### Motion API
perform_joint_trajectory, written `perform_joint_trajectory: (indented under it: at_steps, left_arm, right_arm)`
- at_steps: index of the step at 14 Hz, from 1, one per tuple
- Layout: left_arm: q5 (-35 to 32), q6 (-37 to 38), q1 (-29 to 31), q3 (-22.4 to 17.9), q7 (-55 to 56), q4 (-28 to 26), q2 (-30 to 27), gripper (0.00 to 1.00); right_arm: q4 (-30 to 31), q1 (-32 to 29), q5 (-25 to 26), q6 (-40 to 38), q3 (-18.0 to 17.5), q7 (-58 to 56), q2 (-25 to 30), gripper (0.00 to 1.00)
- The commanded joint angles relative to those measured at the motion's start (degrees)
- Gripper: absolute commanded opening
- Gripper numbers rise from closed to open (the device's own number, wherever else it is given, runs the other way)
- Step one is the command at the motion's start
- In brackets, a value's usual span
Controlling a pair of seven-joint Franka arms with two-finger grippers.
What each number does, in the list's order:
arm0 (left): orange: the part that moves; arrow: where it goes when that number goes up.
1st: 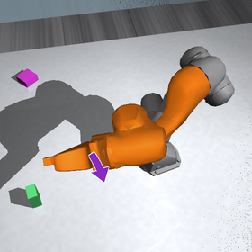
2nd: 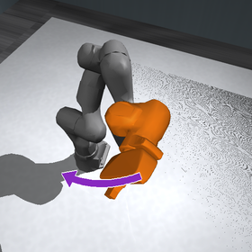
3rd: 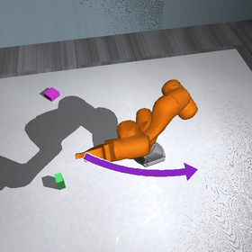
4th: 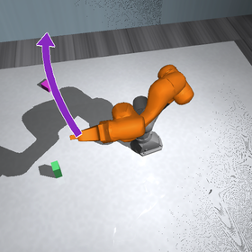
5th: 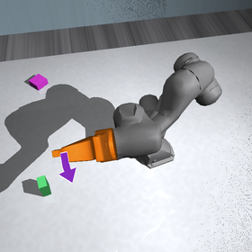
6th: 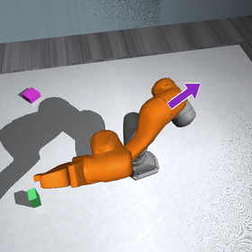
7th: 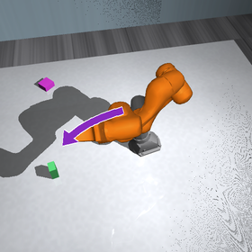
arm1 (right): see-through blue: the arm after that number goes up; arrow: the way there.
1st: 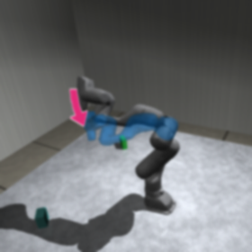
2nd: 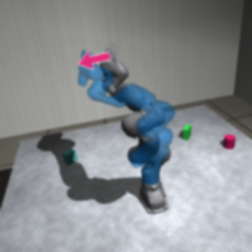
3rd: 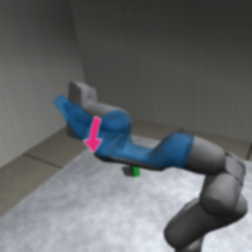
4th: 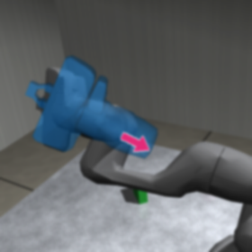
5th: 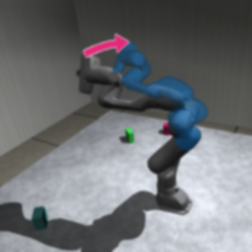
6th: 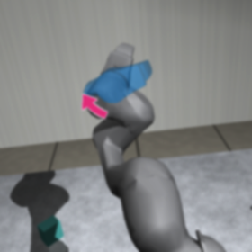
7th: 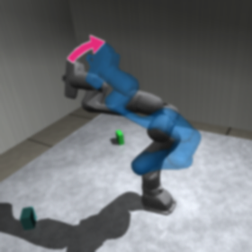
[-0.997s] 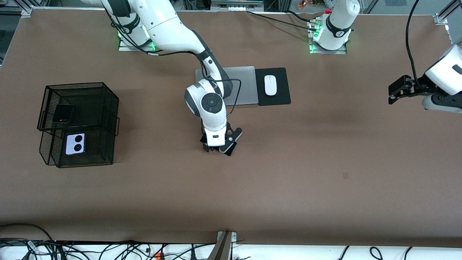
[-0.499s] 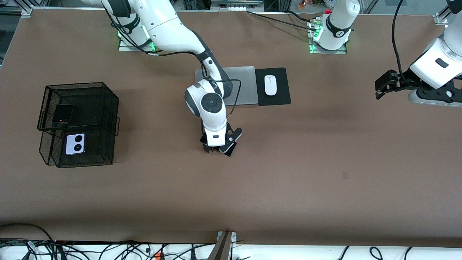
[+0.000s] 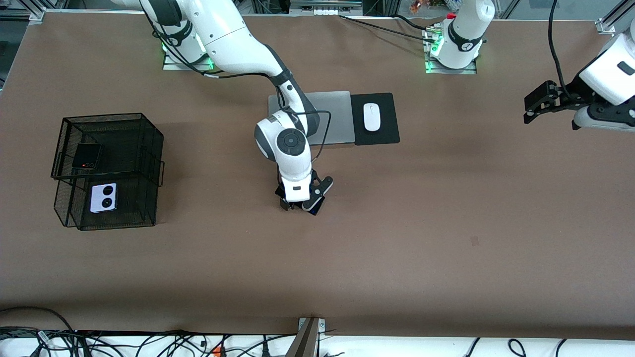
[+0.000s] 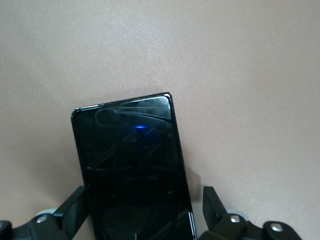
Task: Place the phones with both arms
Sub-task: 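Lift and carry the slab phone with the right gripper to the basket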
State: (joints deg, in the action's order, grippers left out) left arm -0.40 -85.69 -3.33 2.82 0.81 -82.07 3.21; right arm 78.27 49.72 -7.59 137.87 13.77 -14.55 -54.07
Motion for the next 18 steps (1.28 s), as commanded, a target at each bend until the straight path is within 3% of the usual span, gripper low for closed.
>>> perform_joint_trajectory:
  at_steps: [1, 2, 3, 6, 10, 12, 14, 18]
  left_arm:
    - [1.1, -3.1, 0.3, 0.2, 2.2, -3.8, -1.4, 1.00]
    - [1.0, -3.3, 0.3, 0.2, 2.2, -4.7, -1.5, 1.00]
    - [0.8, -3.4, 0.3, 0.2, 2.2, -5.0, -1.6, 1.00]
    - [0.6, -4.2, 0.3, 0.2, 1.9, -7.3, -2.8, 1.00]
    - [0.5, -6.4, 0.4, 0.2, 1.6, -11.7, -5.9, 1.00]
    - [0.5, -6.6, 0.4, 0.3, 1.6, -13.0, -6.4, 1.00]
    - [0.5, -6.5, 0.4, 0.2, 1.5, -13.8, -7.2, 1.00]
    - [0.5, -6.5, 0.4, -0.2, 1.4, -13.4, -7.2, 1.00]
  right_arm:
    - [0.5, 1.1, 0.9, 1.4, 0.7, 0.0, -0.2, 0.33]
    - [0.5, 1.2, 0.9, 1.3, 0.7, 0.0, -0.2, 0.12]
    - [0.5, 1.2, 0.9, 1.2, 0.7, 0.3, -0.1, 0.00]
    - [0.4, 1.3, 0.6, -2.6, 1.2, 1.0, 2.4, 0.00]
    - [-0.2, 1.2, 0.1, -24.2, 8.0, 12.1, 15.4, 0.00]
    - [-0.1, 1.2, 0.0, -31.8, 13.7, 14.6, 20.0, 0.00]
    - [0.0, 1.2, 0.1, -33.5, 19.7, 16.2, 22.9, 0.00]
    - [0.5, 0.1, -0.3, -39.4, 31.3, 13.6, 24.8, 0.00]
